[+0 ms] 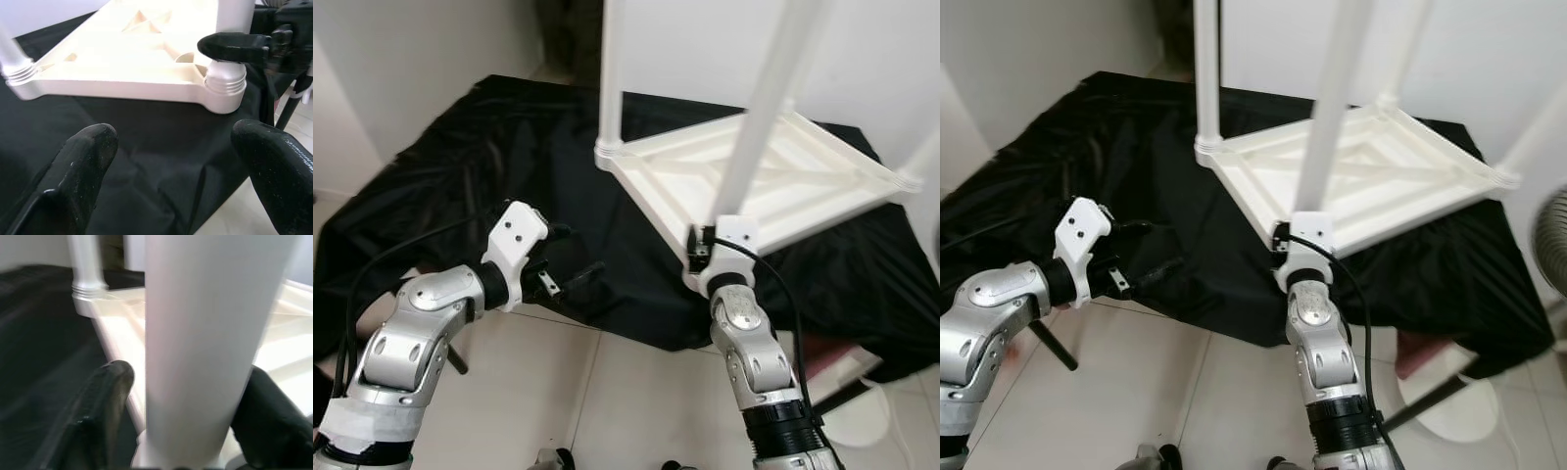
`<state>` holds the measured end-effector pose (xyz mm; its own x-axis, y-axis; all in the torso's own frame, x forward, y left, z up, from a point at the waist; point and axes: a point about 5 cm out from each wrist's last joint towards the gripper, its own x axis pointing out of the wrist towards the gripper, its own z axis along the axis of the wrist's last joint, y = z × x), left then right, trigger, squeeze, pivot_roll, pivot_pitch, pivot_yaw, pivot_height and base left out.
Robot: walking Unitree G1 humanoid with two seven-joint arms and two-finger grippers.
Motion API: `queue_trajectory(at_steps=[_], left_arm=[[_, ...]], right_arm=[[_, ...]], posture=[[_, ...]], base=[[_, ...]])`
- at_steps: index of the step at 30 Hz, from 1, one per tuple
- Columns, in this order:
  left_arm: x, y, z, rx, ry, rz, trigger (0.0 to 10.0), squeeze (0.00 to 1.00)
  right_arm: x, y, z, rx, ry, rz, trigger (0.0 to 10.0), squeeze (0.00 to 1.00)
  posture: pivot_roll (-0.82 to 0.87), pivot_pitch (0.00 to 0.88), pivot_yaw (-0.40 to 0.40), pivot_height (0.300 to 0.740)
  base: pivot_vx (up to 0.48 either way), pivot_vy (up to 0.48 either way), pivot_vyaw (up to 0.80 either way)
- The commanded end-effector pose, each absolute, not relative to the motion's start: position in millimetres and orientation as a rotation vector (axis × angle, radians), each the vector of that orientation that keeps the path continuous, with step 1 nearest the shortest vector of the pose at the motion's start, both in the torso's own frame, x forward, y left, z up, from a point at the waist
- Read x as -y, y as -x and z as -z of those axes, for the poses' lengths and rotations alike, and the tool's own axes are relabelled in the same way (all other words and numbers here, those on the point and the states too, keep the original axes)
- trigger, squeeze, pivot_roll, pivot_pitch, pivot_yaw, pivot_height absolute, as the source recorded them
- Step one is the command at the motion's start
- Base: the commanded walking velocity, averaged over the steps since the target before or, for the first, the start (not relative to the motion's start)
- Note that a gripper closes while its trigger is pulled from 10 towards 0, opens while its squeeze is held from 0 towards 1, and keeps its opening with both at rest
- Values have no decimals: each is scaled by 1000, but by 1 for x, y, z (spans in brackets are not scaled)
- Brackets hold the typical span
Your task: Building children table
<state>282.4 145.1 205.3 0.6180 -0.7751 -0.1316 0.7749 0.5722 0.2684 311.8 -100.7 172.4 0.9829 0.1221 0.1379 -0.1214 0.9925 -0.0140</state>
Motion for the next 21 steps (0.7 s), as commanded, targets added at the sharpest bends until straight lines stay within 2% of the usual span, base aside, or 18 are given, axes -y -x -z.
queue_trajectory(at_steps=[1,2,3,5,8,12,16,18,21], left_arm=[[-147,-285,-208,17,-351,860,10000,0],[-148,-286,-209,14,-353,851,10000,0],[-148,-288,-214,30,-370,842,10000,0],[-148,-288,-214,30,-370,842,10000,0],[-144,-292,-228,68,-384,840,10000,0],[-140,-290,-230,68,-383,878,10000,0],[-131,-285,-225,55,-390,955,10000,0],[-127,-284,-219,32,-374,960,10000,0],[-127,-285,-216,9,-347,943,10000,0]], right_arm=[[88,-307,-179,181,-37,-228,10000,1000],[84,-304,-183,215,-4,-284,10000,1000],[79,-299,-187,232,9,-381,10000,0],[79,-299,-187,232,9,-381,10000,0],[77,-294,-192,241,48,-533,10000,0],[81,-294,-193,231,77,-568,10000,0],[104,-297,-191,176,193,-673,10000,0],[121,-302,-185,130,273,-705,10000,0],[132,-308,-185,111,329,-702,10000,0]], posture=[[-25,118,26,740],[-23,118,24,740],[-24,118,21,740],[-24,118,21,740],[-27,116,19,740],[-25,115,19,740],[-32,118,19,740],[-32,118,19,740],[-32,118,19,740]], base=[[0,0,0],[0,0,0],[0,0,0],[0,0,0],[0,0,0],[0,0,0],[0,0,0],[0,0,0],[0,0,0]])
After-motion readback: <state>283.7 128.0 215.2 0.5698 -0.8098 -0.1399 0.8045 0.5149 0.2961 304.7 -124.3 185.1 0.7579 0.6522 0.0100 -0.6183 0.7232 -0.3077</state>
